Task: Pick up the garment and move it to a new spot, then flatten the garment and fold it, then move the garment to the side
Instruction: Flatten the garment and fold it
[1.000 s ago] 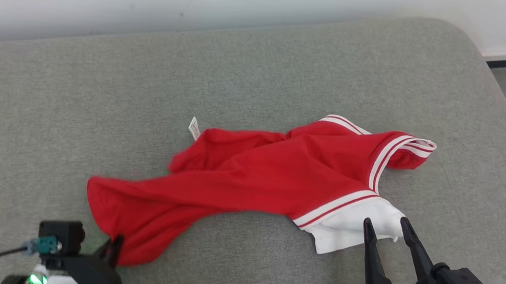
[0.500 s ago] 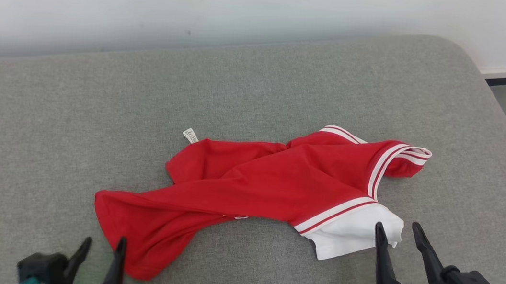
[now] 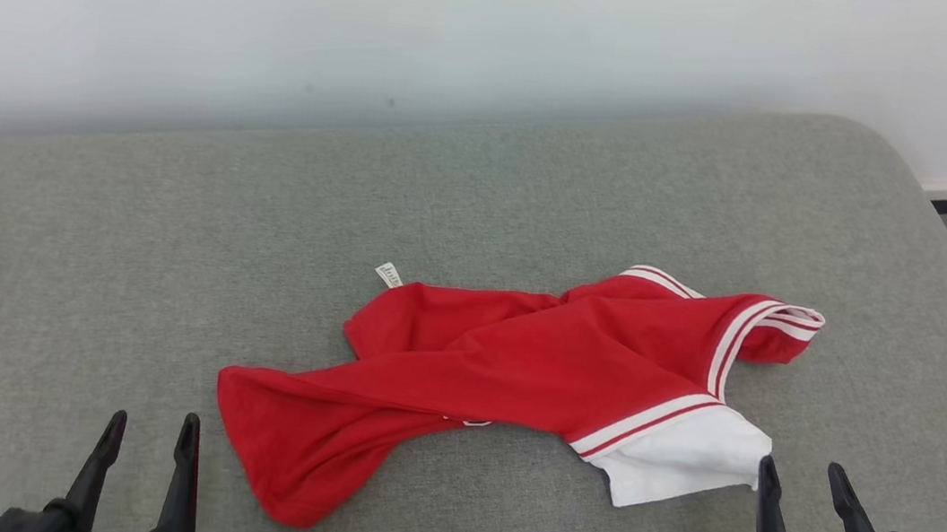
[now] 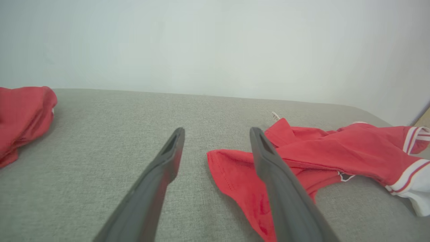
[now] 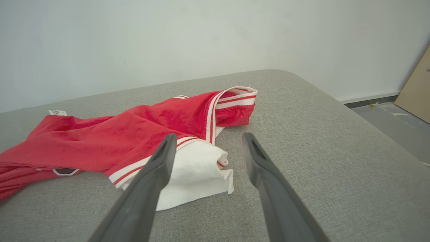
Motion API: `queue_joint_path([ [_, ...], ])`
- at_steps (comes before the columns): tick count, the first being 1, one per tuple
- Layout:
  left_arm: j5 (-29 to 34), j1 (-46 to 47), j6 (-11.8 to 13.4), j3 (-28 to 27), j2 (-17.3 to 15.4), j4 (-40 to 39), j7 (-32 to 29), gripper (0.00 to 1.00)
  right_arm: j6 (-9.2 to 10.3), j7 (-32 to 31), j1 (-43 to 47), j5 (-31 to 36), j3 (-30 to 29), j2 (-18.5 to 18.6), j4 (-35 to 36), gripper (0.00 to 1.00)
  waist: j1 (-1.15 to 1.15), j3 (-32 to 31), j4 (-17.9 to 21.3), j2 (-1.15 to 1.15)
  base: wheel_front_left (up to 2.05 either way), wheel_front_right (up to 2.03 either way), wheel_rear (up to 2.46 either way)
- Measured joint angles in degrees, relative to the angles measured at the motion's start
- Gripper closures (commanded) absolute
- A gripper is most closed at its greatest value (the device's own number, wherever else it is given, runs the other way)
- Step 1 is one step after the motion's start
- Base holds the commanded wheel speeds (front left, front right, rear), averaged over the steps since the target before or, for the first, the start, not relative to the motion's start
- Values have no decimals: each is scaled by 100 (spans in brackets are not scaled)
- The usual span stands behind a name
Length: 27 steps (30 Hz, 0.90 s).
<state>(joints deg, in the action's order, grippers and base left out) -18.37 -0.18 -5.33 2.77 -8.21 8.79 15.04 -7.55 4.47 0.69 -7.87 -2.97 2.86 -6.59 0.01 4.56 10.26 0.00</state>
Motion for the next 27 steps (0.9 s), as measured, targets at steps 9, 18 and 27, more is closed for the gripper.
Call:
queue_joint_path([
  [9, 561, -523, -179, -534, 294, -357, 0, 0, 0, -62, 211, 42, -68, 1, -281, 0, 0, -256, -146, 0, 0, 0, 0],
  [18, 727, -733, -208, -896, 405, -382, 0, 0, 0, 124, 231, 142, 327, 0, -348, 0, 0, -386, -189, 0, 0, 0, 0],
  [27, 614, -769, -216, -818, 365, -171, 0, 0, 0, 263, 182, 246, 437, 0, -349, 0, 0, -439, -537, 0, 0, 0, 0],
])
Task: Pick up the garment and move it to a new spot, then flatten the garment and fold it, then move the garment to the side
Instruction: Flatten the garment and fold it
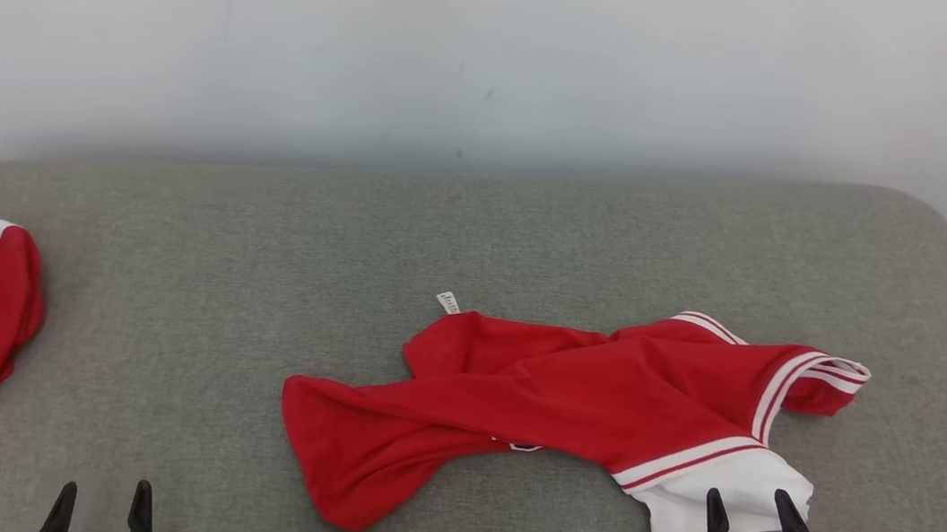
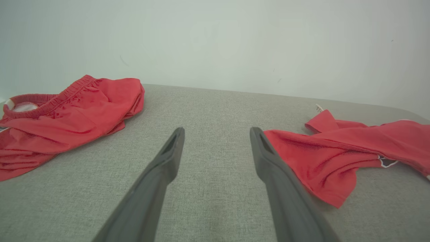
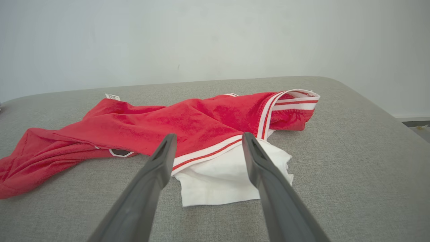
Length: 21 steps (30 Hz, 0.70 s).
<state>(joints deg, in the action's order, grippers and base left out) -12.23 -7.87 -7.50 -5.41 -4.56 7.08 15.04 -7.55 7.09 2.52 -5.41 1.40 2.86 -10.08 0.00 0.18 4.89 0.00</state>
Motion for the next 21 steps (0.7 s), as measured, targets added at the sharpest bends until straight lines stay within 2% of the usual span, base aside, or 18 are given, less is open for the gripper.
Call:
queue_joint_path([
  [9, -96, -7, 0, 47, -66, 154, 1, 0, 0, 11, -18, 91, -14, 0, 11, 0, 0, -61, -175, 0, 0, 0, 0],
  [21, -141, -3, 0, 170, -119, 226, 1, 0, 0, -8, -20, 89, -25, 0, 7, 0, 0, -52, -82, 0, 0, 0, 0],
])
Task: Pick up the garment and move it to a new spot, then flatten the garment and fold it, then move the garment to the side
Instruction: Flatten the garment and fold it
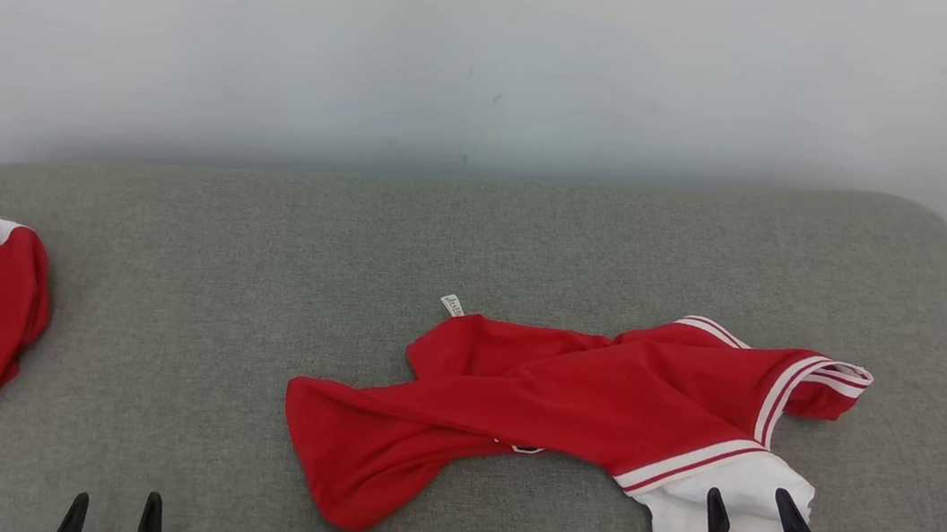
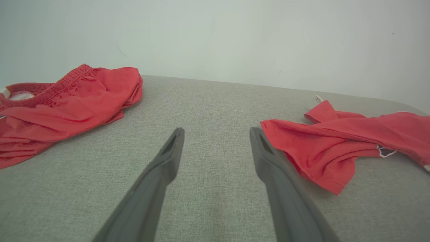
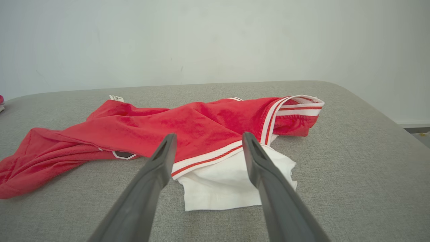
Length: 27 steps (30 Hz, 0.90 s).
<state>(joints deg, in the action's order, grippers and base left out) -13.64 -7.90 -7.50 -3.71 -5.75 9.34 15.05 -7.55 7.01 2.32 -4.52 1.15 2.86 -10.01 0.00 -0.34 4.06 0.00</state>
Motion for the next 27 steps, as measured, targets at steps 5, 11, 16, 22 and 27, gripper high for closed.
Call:
queue_joint_path([
  [5, -55, 110, 0, 48, -1, 70, 0, 0, 0, -123, -2, -4, -76, 2, -33, 0, 0, 20, 55, 0, 0, 0, 0],
  [11, -445, 971, -1, 737, -254, 1098, -296, 0, 0, -603, -7, 183, -456, 1, 15, 0, 0, 114, 107, 0, 0, 0, 0],
  [16, -588, 2060, -3, 1247, -411, 1650, -1085, 0, 0, -890, -197, 279, -553, 0, 124, 0, 0, 329, 174, 0, 0, 0, 0],
  [22, -739, 2931, 31, 1457, -569, 2312, -1813, 0, 0, -980, -466, 301, -444, 1, 156, 0, -1, 672, 341, 1, 0, 0, 0],
  [27, -723, 3320, 75, 1495, -595, 2587, -2043, 0, 0, -904, -676, 174, -258, 1, 120, 0, -1, 966, 542, 1, 0, 0, 0],
])
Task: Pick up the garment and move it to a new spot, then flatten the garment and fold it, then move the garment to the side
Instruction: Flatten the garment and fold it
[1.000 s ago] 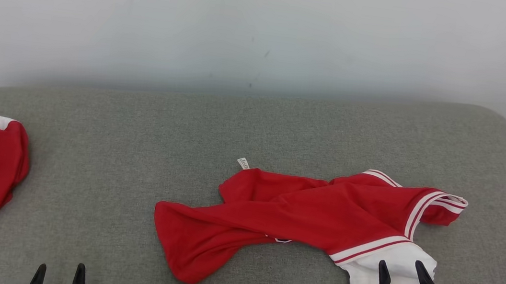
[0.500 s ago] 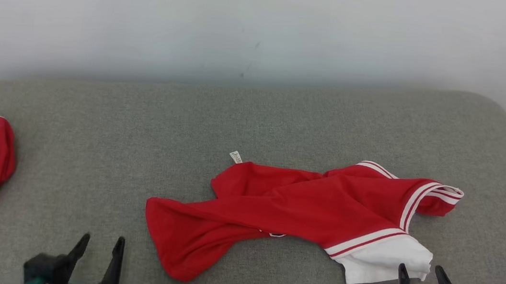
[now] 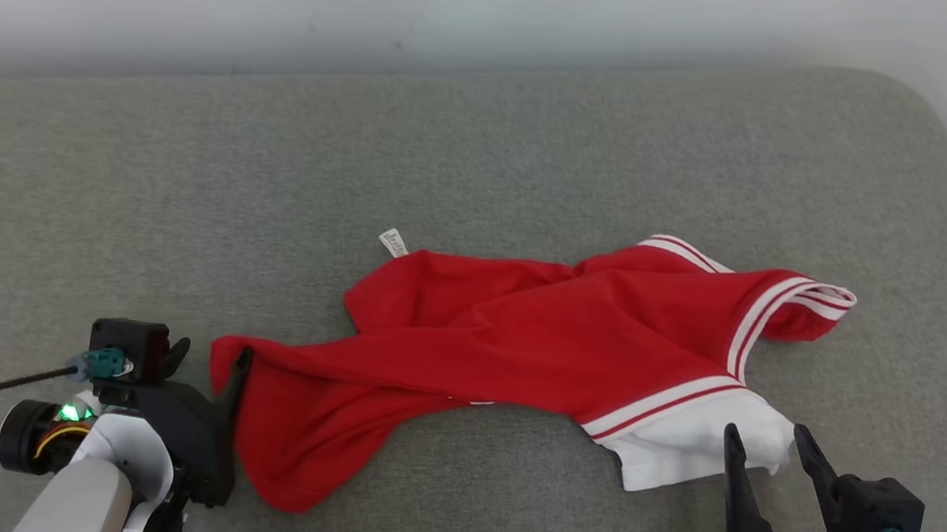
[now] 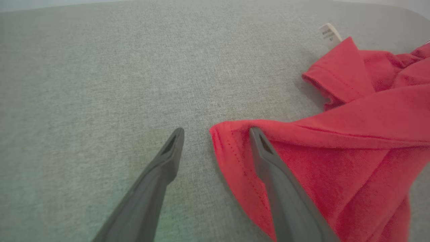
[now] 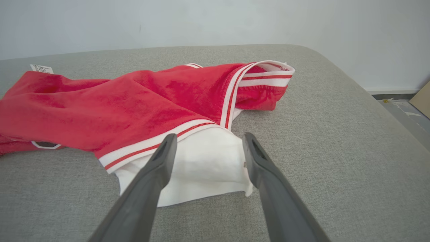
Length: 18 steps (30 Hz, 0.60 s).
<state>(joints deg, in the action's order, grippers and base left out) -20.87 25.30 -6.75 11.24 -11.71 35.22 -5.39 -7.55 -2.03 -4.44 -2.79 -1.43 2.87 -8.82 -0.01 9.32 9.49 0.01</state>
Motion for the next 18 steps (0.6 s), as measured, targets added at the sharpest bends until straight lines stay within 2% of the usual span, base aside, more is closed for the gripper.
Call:
queue_joint_path([
  [10, 4, 183, 202, 11, -169, 232, -389, 0, 0, 201, -127, -109, 45, 1, -140, 0, 0, 354, 335, 0, 0, 0, 0],
  [11, 4, 187, 204, 16, -186, 214, -410, 5, 0, 203, -127, -109, 38, 0, -137, 0, 1, 365, 343, -1, 0, 0, 0],
  [13, 18, 198, 235, 44, -219, 194, -530, 60, 0, 202, -127, -109, 24, 0, -124, 0, 1, 370, 338, -1, 0, 0, 0],
  [14, 21, 205, 256, 63, -241, 175, -603, 100, 0, 193, -125, -107, 12, 0, -103, 0, 1, 371, 332, -1, 0, 0, 0],
  [18, 21, 170, 331, 131, -233, -5, -836, 100, 0, 43, -23, -49, -172, 0, 81, 0, 1, 406, 307, -1, 0, 0, 0],
])
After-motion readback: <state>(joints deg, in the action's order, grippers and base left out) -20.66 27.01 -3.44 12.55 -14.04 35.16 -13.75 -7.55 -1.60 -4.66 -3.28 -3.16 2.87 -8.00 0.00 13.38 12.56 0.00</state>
